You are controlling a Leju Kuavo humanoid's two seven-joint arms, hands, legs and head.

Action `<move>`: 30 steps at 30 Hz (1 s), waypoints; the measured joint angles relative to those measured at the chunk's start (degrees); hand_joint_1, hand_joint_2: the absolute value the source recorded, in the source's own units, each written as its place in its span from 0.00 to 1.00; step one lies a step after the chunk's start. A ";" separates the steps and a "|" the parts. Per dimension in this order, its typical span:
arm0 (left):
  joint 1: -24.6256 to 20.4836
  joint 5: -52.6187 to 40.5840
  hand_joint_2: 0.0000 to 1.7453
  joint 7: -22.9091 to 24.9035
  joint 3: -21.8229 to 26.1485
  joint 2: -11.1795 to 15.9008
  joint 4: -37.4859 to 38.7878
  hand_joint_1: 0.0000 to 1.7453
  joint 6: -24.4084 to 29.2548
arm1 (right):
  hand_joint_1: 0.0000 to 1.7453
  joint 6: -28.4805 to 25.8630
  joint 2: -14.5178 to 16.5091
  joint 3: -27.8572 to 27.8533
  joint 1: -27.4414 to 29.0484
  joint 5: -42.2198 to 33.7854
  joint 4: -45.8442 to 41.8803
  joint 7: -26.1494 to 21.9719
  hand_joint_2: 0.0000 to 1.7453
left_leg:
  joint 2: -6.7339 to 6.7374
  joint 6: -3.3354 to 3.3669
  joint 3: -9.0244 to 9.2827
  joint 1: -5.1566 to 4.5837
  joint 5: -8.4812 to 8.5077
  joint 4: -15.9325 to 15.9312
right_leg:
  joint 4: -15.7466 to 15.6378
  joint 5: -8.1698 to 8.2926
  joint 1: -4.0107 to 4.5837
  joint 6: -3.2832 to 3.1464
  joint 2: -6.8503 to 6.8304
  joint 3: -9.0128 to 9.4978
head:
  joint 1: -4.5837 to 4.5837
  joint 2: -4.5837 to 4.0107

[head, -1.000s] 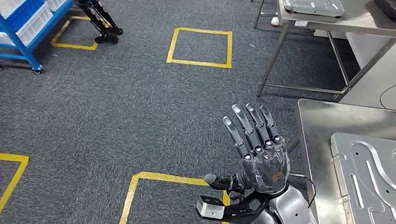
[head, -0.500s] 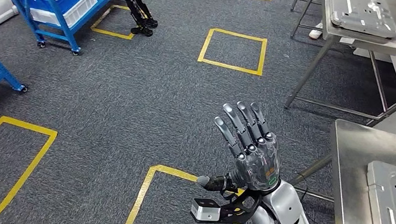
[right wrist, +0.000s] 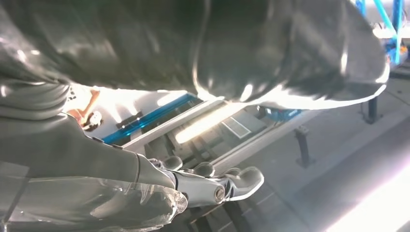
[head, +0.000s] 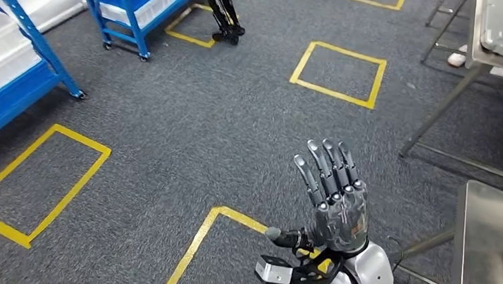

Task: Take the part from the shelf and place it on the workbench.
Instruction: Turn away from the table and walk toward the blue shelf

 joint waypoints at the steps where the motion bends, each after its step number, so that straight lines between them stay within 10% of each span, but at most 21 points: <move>1: -0.09 -0.12 0.00 -0.15 0.01 -0.02 0.01 0.00 -0.08 | 0.00 0.01 0.02 -0.33 0.29 -0.02 -0.18 -0.01 0.00 | 1.66 -0.10 -1.49 -0.07 -1.80 3.33 | -0.05 -0.02 0.21 -0.25 -0.81 0.04 | -0.03 0.00; 3: -0.23 -0.38 0.00 -0.28 0.02 -0.09 0.01 0.00 -0.18 | 0.00 0.01 0.04 -1.05 0.84 0.08 -0.32 0.00 0.00 | 3.04 -0.24 -4.64 -0.01 -4.76 10.30 | -0.02 -0.12 0.60 -0.55 -2.55 0.02 | -0.05 0.00; 5: -0.16 -0.51 0.00 -0.26 0.02 -0.11 0.00 0.00 -0.19 | 0.00 0.01 0.04 -1.56 1.03 0.22 -0.32 0.04 0.00 | 3.48 -0.16 -4.69 -0.01 -4.19 11.24 | 0.02 -0.23 0.87 -0.67 -4.13 0.07 | -0.05 0.00; 9: -0.32 -0.56 0.00 0.11 0.03 -0.05 -0.01 0.00 -0.01 | 0.00 0.00 0.15 -2.00 1.00 0.15 -0.32 0.25 0.00 | 7.12 1.07 2.55 -0.80 0.89 -1.84 | 0.09 -0.66 1.39 -0.27 -6.55 0.49 | -0.05 0.00; 12: -0.32 -0.54 0.00 1.17 0.13 -0.04 -0.01 0.00 0.42 | 0.00 0.01 0.27 -2.15 0.82 0.09 -0.28 0.46 0.00 | 6.75 1.89 3.12 -1.19 1.23 -3.65 | -0.06 -0.79 1.67 0.41 -8.17 0.74 | -0.03 0.00; 15: -0.16 -0.46 0.00 2.47 0.40 -0.07 0.00 0.00 0.61 | 0.00 -0.01 0.49 -2.48 0.49 -0.22 -0.08 0.44 0.00 | 5.06 2.74 3.37 -0.67 1.94 -4.65 | 2.81 -3.17 1.35 1.16 -5.35 -0.22 | -0.03 0.00; 19: -0.37 -0.44 0.00 3.18 0.56 -0.04 -0.01 0.00 0.63 | 0.00 -0.02 0.73 -3.61 0.84 -0.79 0.84 0.19 0.00 | 2.39 3.16 3.09 -0.58 2.23 -4.68 | 15.12 -8.34 0.83 1.66 -1.75 -6.25 | -0.02 0.00; 23: -0.30 -0.44 0.00 3.27 0.69 -0.07 0.00 0.00 0.61 | 0.00 -0.02 0.81 -4.03 0.90 -0.85 1.40 0.01 0.00 | -0.63 2.61 2.83 -0.49 1.94 -3.76 | 5.55 -1.48 -0.01 1.96 1.08 -2.42 | -0.03 0.00; 26: -0.41 -0.44 0.00 3.28 0.79 -0.07 -0.01 0.00 0.61 | 0.00 -0.02 0.90 -4.30 0.99 -0.86 1.68 -0.03 0.00 | -2.63 1.51 1.77 -0.36 2.12 -3.14 | 1.33 -0.61 -0.15 1.76 3.87 -0.88 | -0.05 0.00; 28: -0.25 -0.44 0.00 3.28 0.89 -0.03 0.00 0.00 0.61 | 0.00 -0.01 1.12 -4.40 0.91 -0.86 1.74 -0.05 0.00 | -3.34 0.78 1.37 -0.10 2.31 -3.15 | 1.00 -0.44 -0.08 1.15 2.52 -0.73 | -0.04 0.00; 30: -0.19 -0.44 0.00 3.31 0.96 0.02 0.00 0.00 0.62 | 0.00 -0.01 1.44 -4.44 0.82 -0.87 1.75 -0.19 0.00 | -1.04 0.33 0.23 -0.20 0.86 -0.82 | 0.50 -0.22 -0.17 0.33 0.91 -0.35 | -0.07 0.00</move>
